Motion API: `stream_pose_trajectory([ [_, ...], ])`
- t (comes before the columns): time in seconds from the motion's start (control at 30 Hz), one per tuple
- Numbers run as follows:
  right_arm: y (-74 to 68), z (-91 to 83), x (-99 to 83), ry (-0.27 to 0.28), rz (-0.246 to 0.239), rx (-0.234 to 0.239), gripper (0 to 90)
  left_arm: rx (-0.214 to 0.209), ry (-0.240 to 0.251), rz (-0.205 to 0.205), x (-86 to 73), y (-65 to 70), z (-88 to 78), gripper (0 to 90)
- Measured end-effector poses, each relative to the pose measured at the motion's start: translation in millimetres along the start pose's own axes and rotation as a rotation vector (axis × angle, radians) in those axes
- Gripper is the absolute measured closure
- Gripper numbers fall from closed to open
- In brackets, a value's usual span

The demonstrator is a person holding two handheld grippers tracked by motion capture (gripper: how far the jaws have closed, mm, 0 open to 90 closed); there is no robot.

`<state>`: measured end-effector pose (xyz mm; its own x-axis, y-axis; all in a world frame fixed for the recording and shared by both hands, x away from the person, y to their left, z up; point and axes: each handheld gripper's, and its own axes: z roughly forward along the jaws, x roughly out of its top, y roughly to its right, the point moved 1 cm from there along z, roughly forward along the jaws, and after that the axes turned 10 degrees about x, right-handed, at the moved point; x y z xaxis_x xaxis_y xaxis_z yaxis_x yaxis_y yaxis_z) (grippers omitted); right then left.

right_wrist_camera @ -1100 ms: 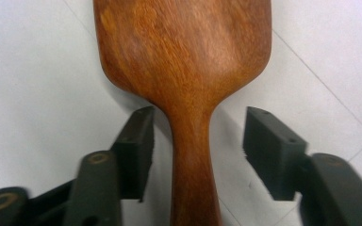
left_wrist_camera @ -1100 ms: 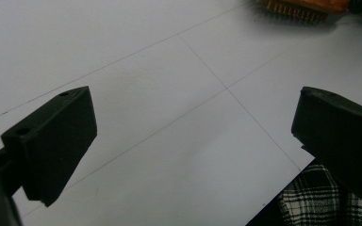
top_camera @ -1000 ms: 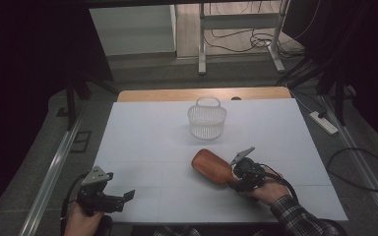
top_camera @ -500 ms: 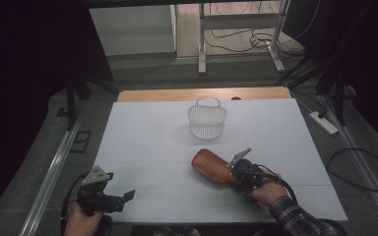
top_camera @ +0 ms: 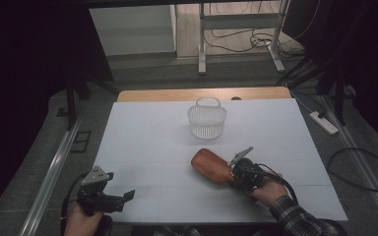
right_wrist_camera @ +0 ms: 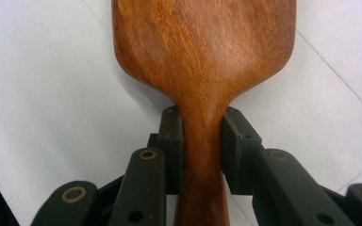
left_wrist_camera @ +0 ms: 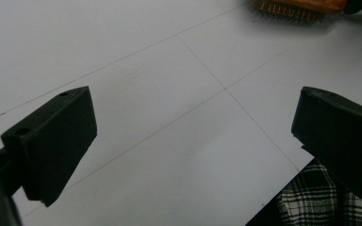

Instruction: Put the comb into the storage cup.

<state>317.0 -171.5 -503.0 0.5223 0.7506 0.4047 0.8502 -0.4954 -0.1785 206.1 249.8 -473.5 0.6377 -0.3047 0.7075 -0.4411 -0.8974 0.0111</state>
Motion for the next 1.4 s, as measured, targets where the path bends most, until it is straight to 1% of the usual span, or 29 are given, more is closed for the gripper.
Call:
stream_pose_trajectory([
  [0.07, -0.8, -0.7, -0.1, 0.008, -0.003, -0.008, 72.1, -0.001, 0.002, -0.003, 0.0, -0.3, -0.2, 1.6],
  [0.17, -1.8, -1.6, 0.5, 0.024, 0.000, 0.003, 72.1, -0.002, 0.004, -0.011, -0.1, -1.2, -0.5, 1.1],
  [0.3, -2.4, -3.0, 0.9, 0.034, -0.007, 0.004, 72.1, 0.000, 0.009, -0.021, -0.3, -1.9, -0.9, 0.7],
  [0.33, -2.7, -4.2, 1.2, 0.044, -0.007, 0.007, 72.1, 0.001, 0.009, -0.020, -0.3, -1.9, -1.1, 0.5],
  [0.47, -2.5, -6.7, 1.5, 0.060, -0.012, 0.010, 72.1, 0.001, 0.010, -0.019, -0.2, -1.8, -1.2, 0.1],
  [0.6, -1.9, -10.4, 1.4, 0.083, -0.004, 0.015, 72.1, 0.007, 0.011, -0.017, -0.1, -1.4, -1.4, 0.0],
  [0.77, -1.2, -12.4, 1.3, 0.093, -0.002, 0.017, 72.1, 0.019, 0.011, -0.012, 0.4, -0.2, -1.6, 0.0],
  [0.87, -1.1, -14.4, 1.3, 0.106, -0.006, 0.019, 72.1, 0.003, 0.011, -0.012, 0.9, -1.2, -1.1, 0.0],
  [0.9, -1.3, -15.8, 1.5, 0.120, -0.004, 0.024, 72.1, -0.002, 0.013, -0.013, 1.1, -1.6, -1.0, 0.0],
  [1.0, -1.7, -17.6, 1.8, 0.129, -0.008, 0.023, 72.1, -0.013, 0.028, -0.014, 2.0, -2.0, -1.1, 0.0],
  [1.23, -2.0, -22.7, 2.0, 0.157, -0.011, 0.026, 72.1, -0.026, 0.034, -0.003, 5.7, -1.5, 0.2, 0.3],
  [1.27, -1.7, -23.6, 2.0, 0.161, -0.012, 0.028, 72.1, -0.026, 0.033, 0.004, 6.5, -1.5, 0.2, 0.2],
  [1.4, -1.9, -26.1, 2.3, 0.175, -0.016, 0.027, 72.0, -0.028, 0.051, 0.004, 9.7, 0.5, 0.2, 0.0],
])
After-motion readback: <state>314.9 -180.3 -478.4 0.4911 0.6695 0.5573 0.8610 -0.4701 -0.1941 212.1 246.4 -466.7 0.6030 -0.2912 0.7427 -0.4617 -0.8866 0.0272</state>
